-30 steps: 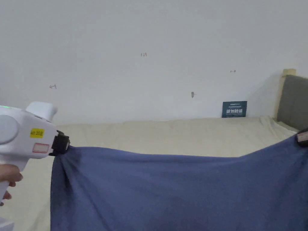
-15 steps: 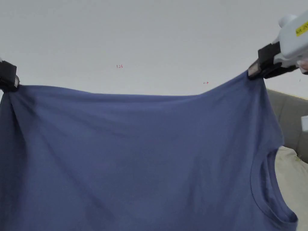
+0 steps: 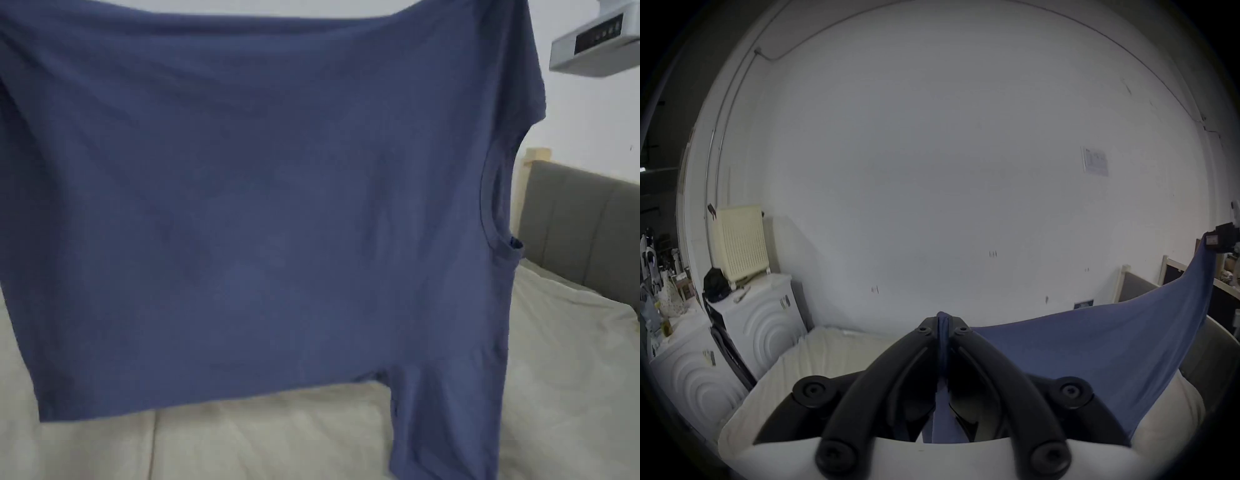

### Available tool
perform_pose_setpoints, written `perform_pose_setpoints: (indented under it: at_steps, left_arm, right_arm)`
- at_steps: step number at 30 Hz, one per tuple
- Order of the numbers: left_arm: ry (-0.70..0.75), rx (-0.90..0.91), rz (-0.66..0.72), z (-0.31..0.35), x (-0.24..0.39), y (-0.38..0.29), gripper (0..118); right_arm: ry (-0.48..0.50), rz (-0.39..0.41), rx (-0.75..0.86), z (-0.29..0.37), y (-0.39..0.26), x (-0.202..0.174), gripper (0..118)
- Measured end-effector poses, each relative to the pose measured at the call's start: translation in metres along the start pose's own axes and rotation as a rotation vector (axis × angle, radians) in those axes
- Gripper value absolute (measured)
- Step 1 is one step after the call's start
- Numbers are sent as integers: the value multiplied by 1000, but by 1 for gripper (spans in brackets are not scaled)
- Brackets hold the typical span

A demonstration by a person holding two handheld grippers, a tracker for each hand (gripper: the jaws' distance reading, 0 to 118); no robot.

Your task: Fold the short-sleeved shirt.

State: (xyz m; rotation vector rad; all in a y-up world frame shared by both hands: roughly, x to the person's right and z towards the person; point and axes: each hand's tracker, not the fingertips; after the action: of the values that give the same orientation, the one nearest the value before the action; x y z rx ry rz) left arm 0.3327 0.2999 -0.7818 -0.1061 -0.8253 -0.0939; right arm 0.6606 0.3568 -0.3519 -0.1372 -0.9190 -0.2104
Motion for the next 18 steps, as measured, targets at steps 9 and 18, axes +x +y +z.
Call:
perform_pose_setpoints:
  at_steps: [9,18]
  left_arm:
    - [-17,44,-58,-35,12,-41,4]
    - [-226,-281,4,-9,43,-308,4]
  right_arm:
    - [18,33,18,-35,-37,-5,0]
    - [136,-41,-377,-53,-359,38,0]
